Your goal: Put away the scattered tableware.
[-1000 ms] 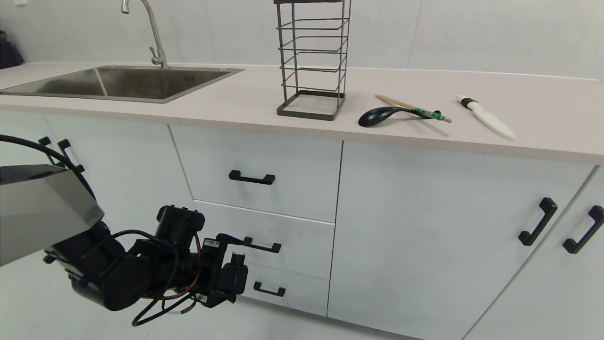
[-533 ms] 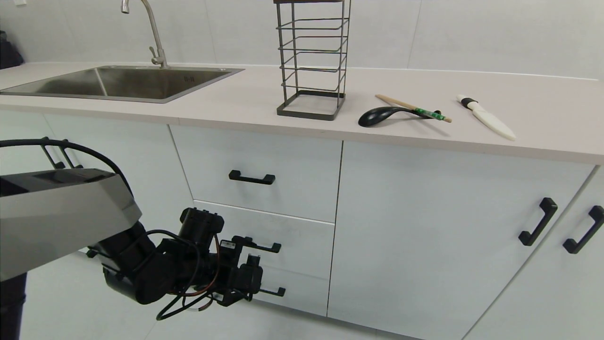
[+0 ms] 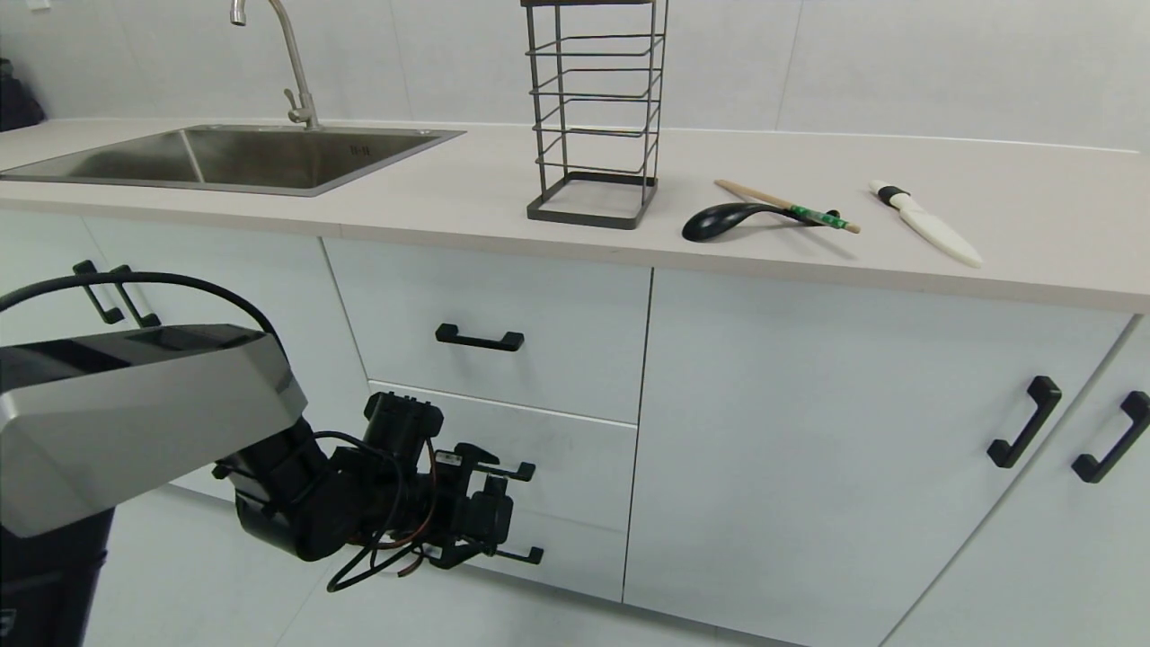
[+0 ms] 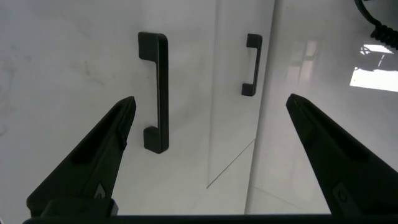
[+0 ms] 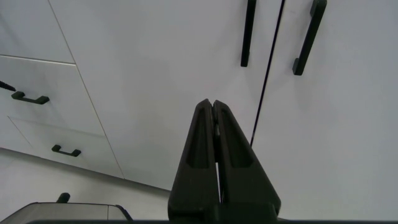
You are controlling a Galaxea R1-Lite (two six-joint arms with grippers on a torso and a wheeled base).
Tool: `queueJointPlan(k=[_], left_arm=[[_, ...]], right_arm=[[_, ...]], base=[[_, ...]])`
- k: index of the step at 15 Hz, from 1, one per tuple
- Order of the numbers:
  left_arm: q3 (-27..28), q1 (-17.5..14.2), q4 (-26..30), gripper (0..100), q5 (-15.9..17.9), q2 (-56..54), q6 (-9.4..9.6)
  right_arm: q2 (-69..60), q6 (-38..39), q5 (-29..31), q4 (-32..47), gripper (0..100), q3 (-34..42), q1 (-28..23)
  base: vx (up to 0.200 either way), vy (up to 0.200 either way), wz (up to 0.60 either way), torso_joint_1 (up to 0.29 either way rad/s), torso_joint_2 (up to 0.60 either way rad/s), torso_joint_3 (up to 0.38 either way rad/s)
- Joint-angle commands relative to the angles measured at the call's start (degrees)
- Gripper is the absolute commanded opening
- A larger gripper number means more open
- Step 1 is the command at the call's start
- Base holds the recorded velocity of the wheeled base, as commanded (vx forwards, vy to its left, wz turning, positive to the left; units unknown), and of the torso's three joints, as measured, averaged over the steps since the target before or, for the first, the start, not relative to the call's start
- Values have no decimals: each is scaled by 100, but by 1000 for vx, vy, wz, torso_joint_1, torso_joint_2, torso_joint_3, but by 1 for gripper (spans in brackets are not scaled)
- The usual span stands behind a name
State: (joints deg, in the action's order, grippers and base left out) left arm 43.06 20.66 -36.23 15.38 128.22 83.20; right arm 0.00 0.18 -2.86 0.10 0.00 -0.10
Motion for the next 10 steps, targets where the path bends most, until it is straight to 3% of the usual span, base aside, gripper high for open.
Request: queueJointPlan(k=[1, 4, 10], left_arm=[[133, -1, -77, 100, 0, 186, -67], [159, -1, -209, 100, 0, 388, -208], [405, -45, -262, 100, 0, 643, -208]], right_arm=[[9, -1, -4, -1, 0, 0, 1], [9, -1, -4, -1, 0, 0, 1], [9, -1, -4, -1, 0, 0, 1]], base=[[0, 0, 0, 0, 0, 0], [0, 0, 0, 0, 0, 0], [0, 0, 0, 0, 0, 0]])
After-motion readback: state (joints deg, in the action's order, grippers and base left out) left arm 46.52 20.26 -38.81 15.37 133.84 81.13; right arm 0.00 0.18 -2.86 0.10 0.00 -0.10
